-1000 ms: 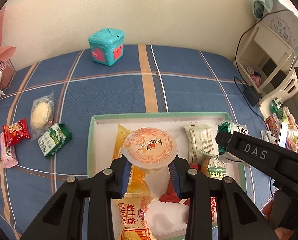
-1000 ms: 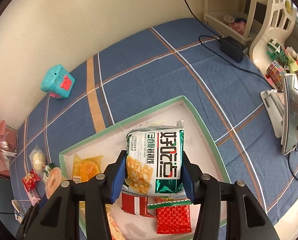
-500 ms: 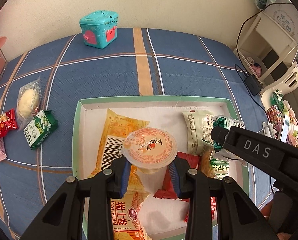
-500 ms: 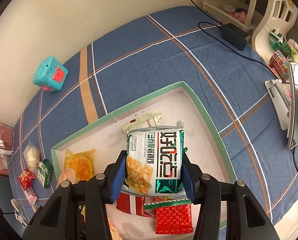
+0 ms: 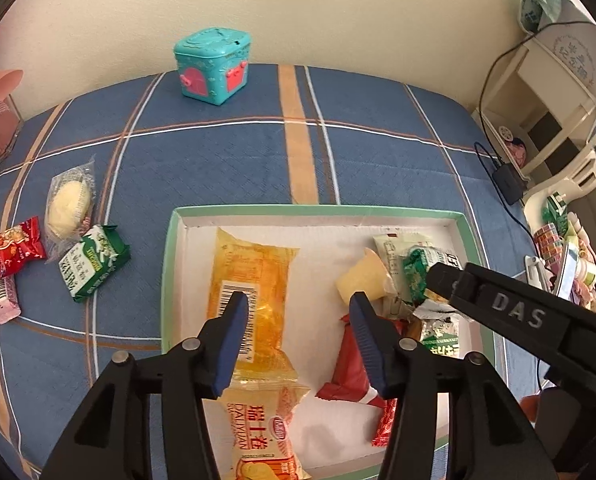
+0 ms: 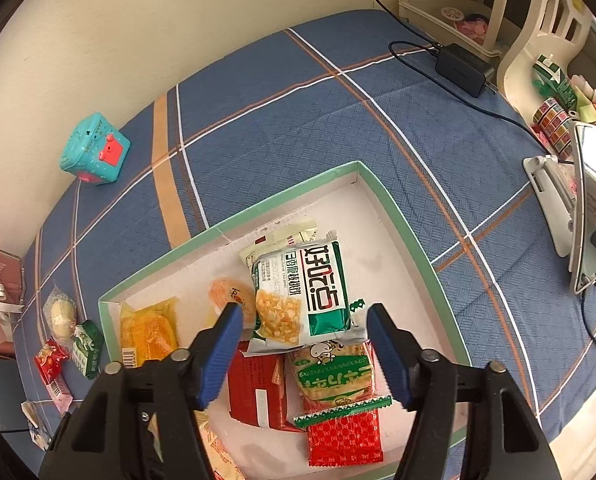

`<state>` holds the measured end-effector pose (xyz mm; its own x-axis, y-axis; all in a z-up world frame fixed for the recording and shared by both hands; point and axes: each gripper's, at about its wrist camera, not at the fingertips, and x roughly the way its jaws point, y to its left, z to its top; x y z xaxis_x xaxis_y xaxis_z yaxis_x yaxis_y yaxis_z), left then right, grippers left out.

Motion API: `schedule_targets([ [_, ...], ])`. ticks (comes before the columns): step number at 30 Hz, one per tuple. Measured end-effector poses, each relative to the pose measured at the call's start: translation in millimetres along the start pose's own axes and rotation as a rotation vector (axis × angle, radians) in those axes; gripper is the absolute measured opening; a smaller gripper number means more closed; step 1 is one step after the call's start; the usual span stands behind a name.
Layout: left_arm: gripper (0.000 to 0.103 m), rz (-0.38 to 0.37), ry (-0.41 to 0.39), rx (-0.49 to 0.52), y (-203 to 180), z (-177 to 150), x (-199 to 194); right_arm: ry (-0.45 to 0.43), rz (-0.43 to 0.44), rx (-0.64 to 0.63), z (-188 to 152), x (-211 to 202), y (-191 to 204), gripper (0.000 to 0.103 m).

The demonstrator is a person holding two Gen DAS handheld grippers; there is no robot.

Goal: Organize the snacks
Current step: 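Move both grippers back toward the remaining snacks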

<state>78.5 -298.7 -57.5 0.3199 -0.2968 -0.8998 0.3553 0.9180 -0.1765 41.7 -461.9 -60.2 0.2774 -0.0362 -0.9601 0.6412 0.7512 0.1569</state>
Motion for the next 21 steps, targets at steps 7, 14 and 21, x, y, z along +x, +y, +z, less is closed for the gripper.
schedule_targets([
  [7,0.055,-0.008,-0.012,-0.082,25,4,-6,-0.031,-0.007,-0.024,1,-12,8,0.086],
  [14,0.056,0.016,-0.045,-0.190,68,8,-18,-0.050,-0.003,-0.044,-1,-21,18,0.086],
  [21,0.064,0.069,-0.083,-0.298,119,6,-31,-0.037,0.002,-0.088,-10,-17,43,0.086],
])
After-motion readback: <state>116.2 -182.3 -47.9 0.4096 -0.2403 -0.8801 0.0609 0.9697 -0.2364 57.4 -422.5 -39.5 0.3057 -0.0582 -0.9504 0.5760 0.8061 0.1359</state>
